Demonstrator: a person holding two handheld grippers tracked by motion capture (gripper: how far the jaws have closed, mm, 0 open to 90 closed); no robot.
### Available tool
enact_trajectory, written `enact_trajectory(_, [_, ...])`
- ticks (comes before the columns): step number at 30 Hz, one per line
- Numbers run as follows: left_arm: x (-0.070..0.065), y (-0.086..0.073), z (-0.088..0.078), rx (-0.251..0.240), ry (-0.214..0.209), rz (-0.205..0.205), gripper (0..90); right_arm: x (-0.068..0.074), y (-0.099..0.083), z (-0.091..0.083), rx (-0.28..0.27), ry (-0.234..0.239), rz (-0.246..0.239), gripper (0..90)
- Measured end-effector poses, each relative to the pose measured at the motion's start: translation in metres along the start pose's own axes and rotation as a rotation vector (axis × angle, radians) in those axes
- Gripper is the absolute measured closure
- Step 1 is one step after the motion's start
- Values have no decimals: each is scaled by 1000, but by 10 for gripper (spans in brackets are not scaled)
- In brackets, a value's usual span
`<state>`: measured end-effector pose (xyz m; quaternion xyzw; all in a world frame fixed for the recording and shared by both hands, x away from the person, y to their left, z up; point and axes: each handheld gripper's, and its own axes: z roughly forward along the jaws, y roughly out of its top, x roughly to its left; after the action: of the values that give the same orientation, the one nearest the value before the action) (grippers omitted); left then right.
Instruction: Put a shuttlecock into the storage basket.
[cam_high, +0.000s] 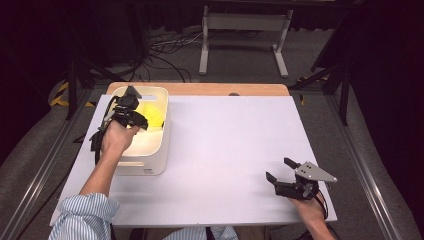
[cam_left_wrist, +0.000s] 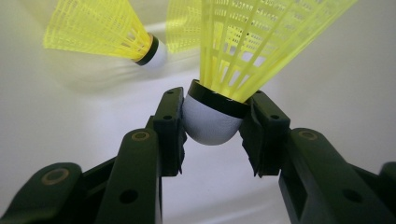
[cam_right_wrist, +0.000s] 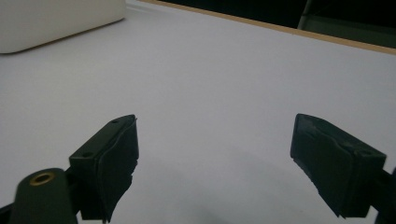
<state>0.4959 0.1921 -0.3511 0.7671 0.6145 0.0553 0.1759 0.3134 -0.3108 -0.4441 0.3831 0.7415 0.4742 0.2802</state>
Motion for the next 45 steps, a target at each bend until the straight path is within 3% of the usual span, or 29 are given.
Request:
enact_trajectory(11, [2,0,4,22,-3,-3,604,1,0,0,1,1,-3,159])
enact_trajectory(15, [1,0,6,35,-4,-2,511,0,0,0,-2,-2,0,159])
enact_trajectory(20, [0,-1,2,29,-4,2,459,0,0,0,0,-2,-4,160])
enact_trajectory(37, [-5,-5,-23,-21,1,64,418,1,0,1,2,-1,-5,161])
enact_trajectory(45, [-6,-7,-34,-34,6,73,414,0,0,1,1,-2,-3,161])
